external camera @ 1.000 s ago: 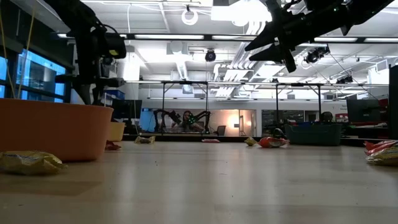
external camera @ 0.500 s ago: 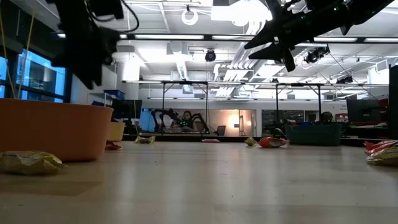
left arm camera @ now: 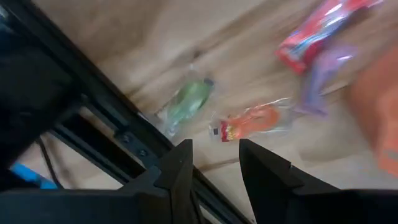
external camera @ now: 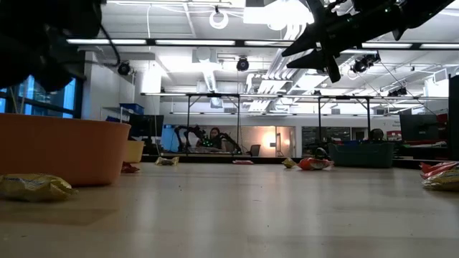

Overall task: Sort candy
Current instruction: Put the top green gummy into the yellow bin

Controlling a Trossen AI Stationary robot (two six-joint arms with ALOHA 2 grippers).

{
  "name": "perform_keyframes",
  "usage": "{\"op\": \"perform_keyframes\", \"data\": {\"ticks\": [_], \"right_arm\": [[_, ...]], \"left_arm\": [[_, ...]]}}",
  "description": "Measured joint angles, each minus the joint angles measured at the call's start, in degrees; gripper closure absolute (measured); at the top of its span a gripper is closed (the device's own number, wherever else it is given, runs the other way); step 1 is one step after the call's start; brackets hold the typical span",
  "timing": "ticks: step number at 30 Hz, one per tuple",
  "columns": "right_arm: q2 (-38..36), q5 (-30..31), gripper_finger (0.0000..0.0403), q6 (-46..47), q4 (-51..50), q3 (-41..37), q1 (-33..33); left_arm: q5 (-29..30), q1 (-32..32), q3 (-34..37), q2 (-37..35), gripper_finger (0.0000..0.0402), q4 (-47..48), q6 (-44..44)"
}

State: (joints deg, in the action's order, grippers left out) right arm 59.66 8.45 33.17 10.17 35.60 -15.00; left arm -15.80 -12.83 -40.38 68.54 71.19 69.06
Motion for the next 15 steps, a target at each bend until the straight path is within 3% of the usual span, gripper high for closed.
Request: {"op": "perform_keyframes", "data": {"ticks": [5,10,15], "right_arm": [[0.02,0.0,0.0265,0.39,-0.03,-0.01,-0.11],[0.02,0.04,0.0265,0.37,0.0,-0.01,-0.11],[0.02,0.5,0.0265,-0.05,0.01,-0.01,-0.11]], "left_arm": [[1.96,0.91,-0.48,4.08,0.0264,-1.22,-2.76],[0.36,1.21,-0.42,9.31,0.0259,-1.52,-7.17],[-2.38,1.21,-0.45,15.67,0.0258,-3.1,-19.33]]}}
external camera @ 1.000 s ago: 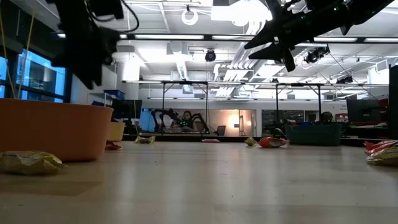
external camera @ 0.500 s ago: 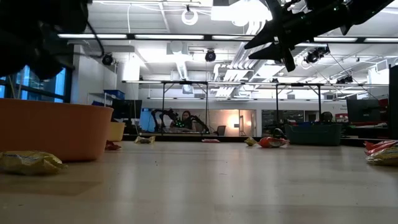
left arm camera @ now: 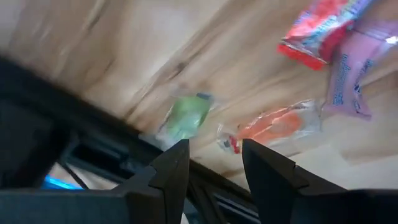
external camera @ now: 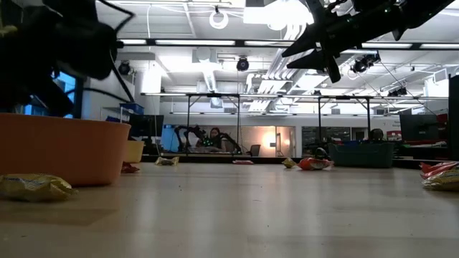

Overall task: Sort candy
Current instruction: Put the top green gummy into the yellow bin

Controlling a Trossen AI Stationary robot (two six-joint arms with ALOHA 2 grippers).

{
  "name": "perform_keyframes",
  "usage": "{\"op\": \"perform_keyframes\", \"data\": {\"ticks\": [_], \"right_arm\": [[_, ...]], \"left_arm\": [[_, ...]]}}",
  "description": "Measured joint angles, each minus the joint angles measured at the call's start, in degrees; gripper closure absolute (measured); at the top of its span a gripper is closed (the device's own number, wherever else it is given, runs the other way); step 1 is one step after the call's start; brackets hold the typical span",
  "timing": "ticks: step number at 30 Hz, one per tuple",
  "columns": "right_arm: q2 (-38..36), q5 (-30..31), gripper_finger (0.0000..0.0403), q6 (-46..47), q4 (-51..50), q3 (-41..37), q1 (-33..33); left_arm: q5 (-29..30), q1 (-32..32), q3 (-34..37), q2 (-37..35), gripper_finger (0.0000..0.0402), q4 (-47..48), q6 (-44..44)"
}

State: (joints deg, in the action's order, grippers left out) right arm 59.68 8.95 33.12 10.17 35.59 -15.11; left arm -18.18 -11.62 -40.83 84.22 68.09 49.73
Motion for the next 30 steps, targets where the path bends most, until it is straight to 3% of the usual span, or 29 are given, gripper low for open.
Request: {"op": "perform_keyframes", "data": {"ticks": [6,19,22,27,30], "right_arm": [[0.0,0.02,0.0265,0.02,-0.01,0.0,0.0],[0.0,0.11,0.0265,-0.15,-0.02,0.0,0.0],[0.0,0.12,0.0265,-0.15,-0.02,0.0,0.0],[0.0,0.18,0.0265,-0.14,-0.04,0.0,0.0],[0.0,0.18,0.0265,-0.15,-0.02,0.0,0.0]], "left_arm": [[1.19,1.22,0.27,6.5,0.0258,3.17,-8.42],[-1.62,2.41,4.39,13.72,0.0262,-4.71,-15.64],[-3.35,2.76,3.99,14.0,0.0286,-5.22,-18.3],[-2.92,4.16,0.78,10.48,0.0383,-2.16,-20.49],[-1.01,5.7,-2.39,5.89,0.0382,2.18,-20.43]]}}
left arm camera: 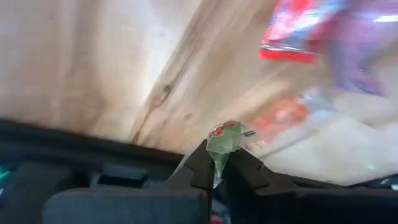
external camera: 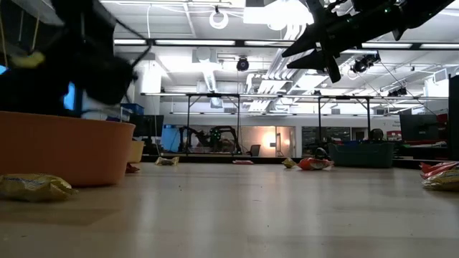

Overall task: Sort candy
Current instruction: Put the top green gummy into the yellow bin

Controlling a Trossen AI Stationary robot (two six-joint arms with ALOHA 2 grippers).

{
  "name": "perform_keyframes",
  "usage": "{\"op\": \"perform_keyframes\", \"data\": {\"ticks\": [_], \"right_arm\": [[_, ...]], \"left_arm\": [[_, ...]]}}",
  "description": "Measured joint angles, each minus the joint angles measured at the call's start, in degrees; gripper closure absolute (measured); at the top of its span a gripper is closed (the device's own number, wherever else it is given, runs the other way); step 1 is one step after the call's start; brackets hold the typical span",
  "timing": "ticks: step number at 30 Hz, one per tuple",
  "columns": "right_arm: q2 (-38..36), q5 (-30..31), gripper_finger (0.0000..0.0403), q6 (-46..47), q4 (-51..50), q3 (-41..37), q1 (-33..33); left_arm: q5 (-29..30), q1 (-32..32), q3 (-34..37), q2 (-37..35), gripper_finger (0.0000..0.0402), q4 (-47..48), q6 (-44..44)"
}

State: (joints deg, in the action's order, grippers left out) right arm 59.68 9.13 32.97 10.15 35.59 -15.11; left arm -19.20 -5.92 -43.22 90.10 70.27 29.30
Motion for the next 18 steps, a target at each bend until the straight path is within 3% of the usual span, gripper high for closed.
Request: {"op": "perform_keyframes", "data": {"ticks": [5,9,15,18], "right_arm": [[0.0,0.0,0.0265,0.01,0.0,0.0,0.0],[0.0,0.0,0.0265,0.22,0.04,0.0,-0.02],[0.0,0.0,0.0265,0.62,0.02,0.0,0.0],[0.0,0.0,0.0265,0.63,0.04,0.0,0.0]], "left_arm": [[9.22,4.95,-7.8,-8.35,0.0372,8.43,2.03],[20.0,11.4,-15.21,-13.79,0.0389,8.44,5.05],[49.18,22.73,-23.65,-17.35,0.0398,-1.94,2.2],[52.76,31.09,-24.42,-17.32,0.0394,-10.13,-5.47]]}}
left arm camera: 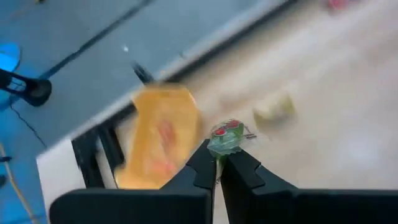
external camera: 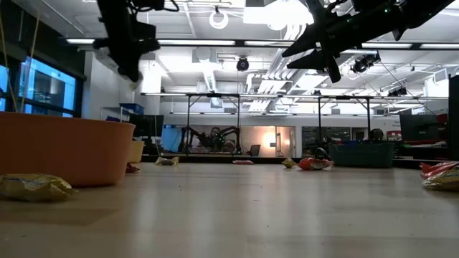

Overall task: Sort candy
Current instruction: Put the top green gummy into the yellow bin, then put the left orange gummy into the yellow bin

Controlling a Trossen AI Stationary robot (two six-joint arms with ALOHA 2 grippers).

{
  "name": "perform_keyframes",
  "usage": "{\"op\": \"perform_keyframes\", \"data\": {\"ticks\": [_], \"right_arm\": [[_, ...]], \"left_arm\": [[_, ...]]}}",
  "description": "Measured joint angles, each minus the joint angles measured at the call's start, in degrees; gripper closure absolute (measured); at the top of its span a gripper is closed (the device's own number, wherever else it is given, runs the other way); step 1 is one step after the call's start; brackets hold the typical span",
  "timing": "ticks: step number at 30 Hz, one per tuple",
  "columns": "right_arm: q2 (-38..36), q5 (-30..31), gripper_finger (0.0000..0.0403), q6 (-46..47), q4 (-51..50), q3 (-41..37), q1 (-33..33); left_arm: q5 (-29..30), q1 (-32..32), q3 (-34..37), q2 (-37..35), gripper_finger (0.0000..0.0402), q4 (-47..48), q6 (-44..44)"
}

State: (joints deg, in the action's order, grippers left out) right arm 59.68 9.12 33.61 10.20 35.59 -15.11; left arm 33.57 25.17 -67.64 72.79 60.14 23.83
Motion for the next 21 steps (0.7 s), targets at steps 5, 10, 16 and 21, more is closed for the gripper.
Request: {"op": "perform_keyframes", "data": {"ticks": [5,10,16,21], "right_arm": [[0.0,-0.02,0.0265,-0.52,-0.02,0.0,0.0],[0.0,0.19,0.0265,-2.07,0.0,0.0,0.0],[0.0,0.88,0.0265,-2.14,-0.02,0.0,0.0],[0.0,0.86,0.0265,-2.15,-0.04,0.0,0.0]], "left_arm": [[-7.66,14.75,1.47,4.14,0.0384,-2.93,-9.56],[-8.13,24.17,2.32,10.5,0.0362,-1.03,-10.38],[-15.75,28.04,2.28,15.41,0.0318,-2.54,-10.62],[-24.15,26.3,2.23,12.93,0.0283,2.49,-7.81]]}}
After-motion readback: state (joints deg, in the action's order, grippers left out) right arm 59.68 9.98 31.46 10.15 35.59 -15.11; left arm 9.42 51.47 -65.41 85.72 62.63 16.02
